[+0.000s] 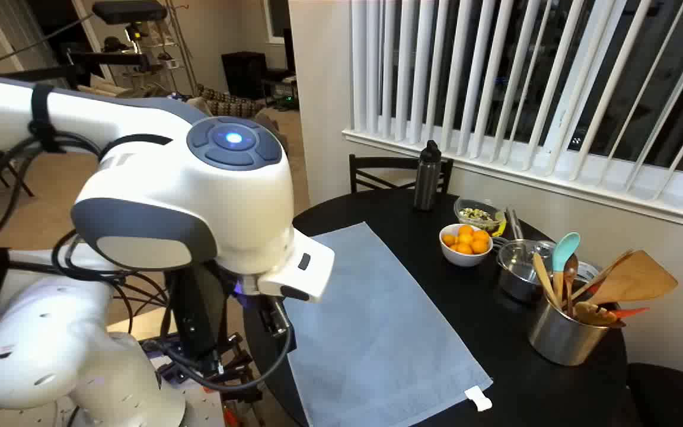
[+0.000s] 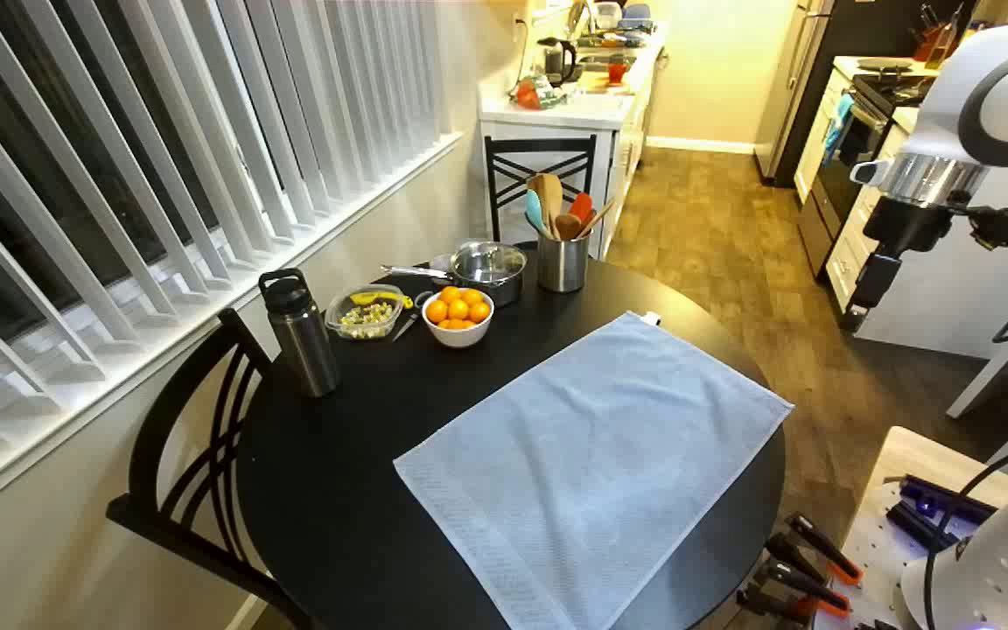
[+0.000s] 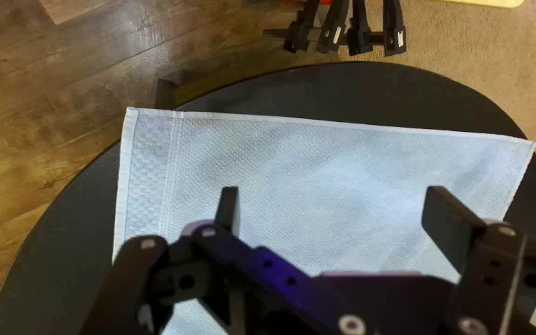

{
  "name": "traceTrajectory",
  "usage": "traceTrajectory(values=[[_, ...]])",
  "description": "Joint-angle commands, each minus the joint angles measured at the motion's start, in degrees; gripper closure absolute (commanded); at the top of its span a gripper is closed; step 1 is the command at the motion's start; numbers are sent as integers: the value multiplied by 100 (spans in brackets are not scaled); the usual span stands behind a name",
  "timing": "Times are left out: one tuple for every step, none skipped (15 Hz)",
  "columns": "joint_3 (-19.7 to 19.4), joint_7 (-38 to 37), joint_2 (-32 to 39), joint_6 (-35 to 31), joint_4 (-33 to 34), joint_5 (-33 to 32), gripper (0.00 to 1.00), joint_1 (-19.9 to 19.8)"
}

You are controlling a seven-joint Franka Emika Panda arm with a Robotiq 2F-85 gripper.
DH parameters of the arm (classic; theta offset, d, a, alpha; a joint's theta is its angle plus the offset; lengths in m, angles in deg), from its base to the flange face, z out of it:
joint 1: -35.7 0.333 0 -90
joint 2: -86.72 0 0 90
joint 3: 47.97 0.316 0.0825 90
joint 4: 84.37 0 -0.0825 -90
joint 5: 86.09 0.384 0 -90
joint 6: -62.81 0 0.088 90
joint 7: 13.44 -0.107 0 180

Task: Fold the towel on the table

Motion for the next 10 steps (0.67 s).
traceTrajectory(values=[[94, 66, 33, 3, 5, 72, 0, -103], [93, 66, 33, 3, 5, 73, 0, -103], [93, 66, 33, 3, 5, 73, 0, -102], [93, 66, 33, 3, 5, 73, 0, -102], [93, 66, 33, 3, 5, 73, 0, -102], [93, 66, 33, 3, 5, 73, 0, -102], [93, 66, 33, 3, 5, 73, 0, -101], [92, 66, 33, 3, 5, 73, 0, -101], [92, 66, 33, 3, 5, 73, 0, -101], [24, 92, 130, -253, 7, 135, 0, -62]])
